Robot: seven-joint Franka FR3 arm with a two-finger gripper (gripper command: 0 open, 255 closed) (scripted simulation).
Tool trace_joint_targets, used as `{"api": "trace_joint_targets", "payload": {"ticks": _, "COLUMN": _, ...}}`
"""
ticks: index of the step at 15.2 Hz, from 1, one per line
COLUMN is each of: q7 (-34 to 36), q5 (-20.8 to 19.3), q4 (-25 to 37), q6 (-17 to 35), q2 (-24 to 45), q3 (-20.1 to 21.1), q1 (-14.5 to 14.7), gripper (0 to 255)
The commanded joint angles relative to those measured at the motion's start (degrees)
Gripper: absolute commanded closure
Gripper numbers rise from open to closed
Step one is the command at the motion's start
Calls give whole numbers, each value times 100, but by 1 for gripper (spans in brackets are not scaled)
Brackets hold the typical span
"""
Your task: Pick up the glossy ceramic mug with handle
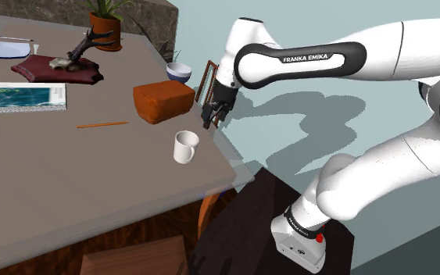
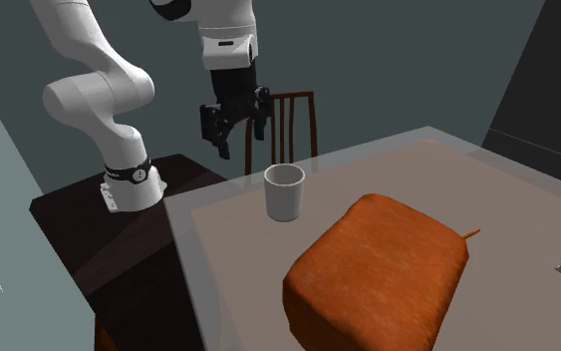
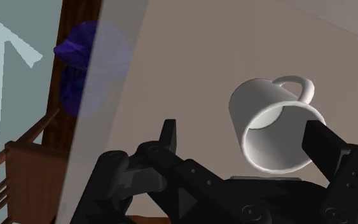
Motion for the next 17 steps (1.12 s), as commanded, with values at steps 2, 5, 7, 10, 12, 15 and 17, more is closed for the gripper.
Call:
{"api": "trace_joint_targets", "payload": {"ticks": 2, "q7": 64, "q5": 45, "q4": 149, "q6": 475, "q2": 642, "q3": 70, "q1": 30, "gripper": 0}}
{"api": "trace_joint_targets", "payload": {"ticks": 5, "q7": 136, "q5": 73, "q4": 355, "q6": 884, "q2": 1280, "q3": 138, "q1": 66, "gripper": 0}}
{"api": "trace_joint_targets", "payload": {"ticks": 7, "q7": 143, "q5": 74, "q4": 346, "q6": 1011, "q2": 1401, "q3": 147, "q1": 73, "gripper": 0}}
{"api": "trace_joint_targets", "payload": {"ticks": 10, "q7": 139, "q5": 71, "q4": 234, "q6": 1251, "q2": 1530, "q3": 153, "q1": 75, "gripper": 0}}
{"api": "trace_joint_targets", "payload": {"ticks": 12, "q7": 136, "q5": 67, "q4": 166, "q6": 1411, "q2": 1622, "q3": 157, "q1": 76, "gripper": 0}}
{"api": "trace_joint_targets", "payload": {"ticks": 15, "q7": 135, "q5": 64, "q4": 115, "q6": 1538, "q2": 1698, "q3": 160, "q1": 77, "gripper": 0}}
{"api": "trace_joint_targets", "payload": {"ticks": 17, "q7": 132, "q5": 64, "q4": 116, "q6": 1541, "q2": 1702, "q3": 159, "q1": 76, "gripper": 255}}
